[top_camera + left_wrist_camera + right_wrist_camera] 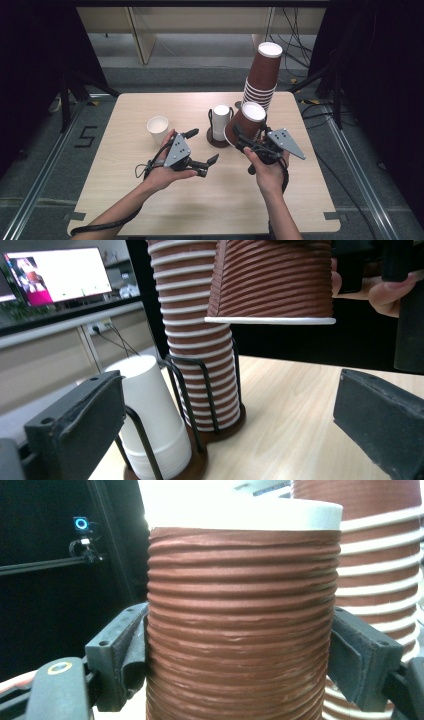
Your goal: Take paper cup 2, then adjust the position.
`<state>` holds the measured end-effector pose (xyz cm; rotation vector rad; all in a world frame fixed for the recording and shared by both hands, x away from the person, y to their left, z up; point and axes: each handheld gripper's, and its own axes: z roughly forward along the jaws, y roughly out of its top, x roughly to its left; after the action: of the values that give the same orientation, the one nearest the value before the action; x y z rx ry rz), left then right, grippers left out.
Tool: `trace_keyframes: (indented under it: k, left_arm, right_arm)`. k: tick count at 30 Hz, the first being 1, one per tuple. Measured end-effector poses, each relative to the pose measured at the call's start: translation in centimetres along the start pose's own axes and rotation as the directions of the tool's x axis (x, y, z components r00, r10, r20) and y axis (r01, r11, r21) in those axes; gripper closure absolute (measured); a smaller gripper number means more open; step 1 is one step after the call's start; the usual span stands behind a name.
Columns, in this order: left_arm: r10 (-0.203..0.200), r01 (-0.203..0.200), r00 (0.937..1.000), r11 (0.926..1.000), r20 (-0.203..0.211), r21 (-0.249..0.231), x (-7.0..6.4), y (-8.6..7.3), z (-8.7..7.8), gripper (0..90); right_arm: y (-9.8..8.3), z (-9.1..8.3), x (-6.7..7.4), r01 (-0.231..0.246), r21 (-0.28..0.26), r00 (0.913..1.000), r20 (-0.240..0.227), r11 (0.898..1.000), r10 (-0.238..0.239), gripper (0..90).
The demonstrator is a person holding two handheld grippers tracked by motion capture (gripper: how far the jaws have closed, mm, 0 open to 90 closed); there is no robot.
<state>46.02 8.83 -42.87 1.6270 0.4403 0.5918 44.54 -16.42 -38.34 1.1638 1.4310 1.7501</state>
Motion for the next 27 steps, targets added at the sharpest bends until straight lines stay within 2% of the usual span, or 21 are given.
trace_keyframes:
  k: [1, 4, 5, 7, 9, 10, 13, 14, 16, 18, 21, 23, 24, 25, 27]
  left_arm:
    - [0.006, -0.006, 1.0000, 1.0000, 0.002, -0.002, 0.0, -0.1, -0.1, 0.0]
    - [0.004, -0.004, 1.0000, 1.0000, -0.004, -0.006, 0.2, -0.1, -0.3, 0.0]
    - [0.005, -0.005, 1.0000, 1.0000, -0.006, -0.007, 0.3, -0.1, -0.3, 0.0]
    - [0.006, -0.007, 1.0000, 0.9999, -0.001, -0.009, 0.4, -0.2, -0.2, 0.0]
    - [0.013, -0.013, 0.9999, 0.9999, 0.008, -0.009, 0.3, -0.2, -0.1, 0.0]
    - [0.015, -0.015, 0.9998, 0.9998, 0.011, -0.009, 0.4, -0.2, 0.1, 0.0]
    - [0.014, -0.014, 0.9997, 0.9998, 0.019, -0.010, 0.3, -0.2, 0.6, 0.0]
    - [0.008, -0.007, 0.9997, 0.9999, 0.025, -0.014, 0.2, -0.2, 0.7, 0.0]
    - [0.008, -0.007, 0.9992, 0.9999, 0.040, -0.015, 0.1, -0.1, 1.0, 0.0]
    - [0.011, -0.010, 0.9985, 0.9997, 0.053, -0.023, -0.1, -0.1, 1.0, 0.0]
    - [0.006, -0.004, 0.9978, 0.9996, 0.067, -0.029, -0.1, -0.3, 1.0, 0.0]
    - [0.005, -0.003, 0.9976, 0.9997, 0.069, -0.022, -0.1, -0.6, 1.0, 0.0]
    - [0.018, -0.017, 0.9978, 0.9997, 0.064, -0.018, 0.0, -0.8, 1.0, 0.0]
    - [0.022, -0.021, 0.9978, 0.9997, 0.063, -0.015, 0.1, -1.0, 1.0, 0.0]
    - [0.018, -0.017, 0.9979, 0.9998, 0.063, -0.009, 0.2, -1.3, 0.9, 0.0]
  right_arm:
    - [-0.2, 0.0, -0.2, 0.012, -0.004, 0.9999, -0.002, 1.000, -0.012, 19.9]
    - [-0.6, 0.0, -0.3, -0.013, 0.010, 0.9999, 0.001, 1.000, 0.013, 19.9]
    - [-0.6, 0.0, -0.4, 0.000, 0.009, 1.0000, 0.004, 1.000, 0.000, 19.9]
    - [-0.7, 0.0, -0.6, 0.003, 0.013, 1.0000, 0.009, 1.000, -0.003, 19.9]
    - [-0.7, 0.2, -0.6, -0.020, 0.024, 0.9998, 0.003, 1.000, 0.020, 19.9]
    - [-0.6, 0.2, -0.7, -0.008, 0.021, 1.0000, 0.003, 1.000, 0.008, 19.9]
    - [-0.6, 0.5, -0.6, -0.047, 0.031, 0.9989, -0.007, 0.998, 0.047, 19.9]
    - [-0.7, 0.6, -0.7, -0.041, 0.030, 0.9992, -0.003, 0.999, 0.041, 19.9]
    - [-0.8, 0.7, -0.7, -0.065, 0.039, 0.9979, -0.003, 0.997, 0.065, 19.9]
    - [-1.0, 0.8, -0.8, -0.066, 0.040, 0.9978, -0.001, 0.997, 0.066, 19.9]
    - [-1.2, 0.9, -0.8, -0.091, 0.054, 0.9959, 0.004, 0.994, 0.090, 19.9]
    - [-1.4, 1.1, -0.6, -0.126, 0.082, 0.9920, -0.001, 0.989, 0.126, 19.9]
    - [-1.5, 1.1, -0.7, -0.121, 0.094, 0.9927, 0.005, 0.988, 0.121, 19.9]
    - [-1.7, 1.2, -0.4, -0.163, 0.103, 0.9865, 0.000, 0.981, 0.164, 19.9]
    - [-2.1, 1.3, -0.4, -0.171, 0.108, 0.9850, 0.000, 0.979, 0.172, 19.9]
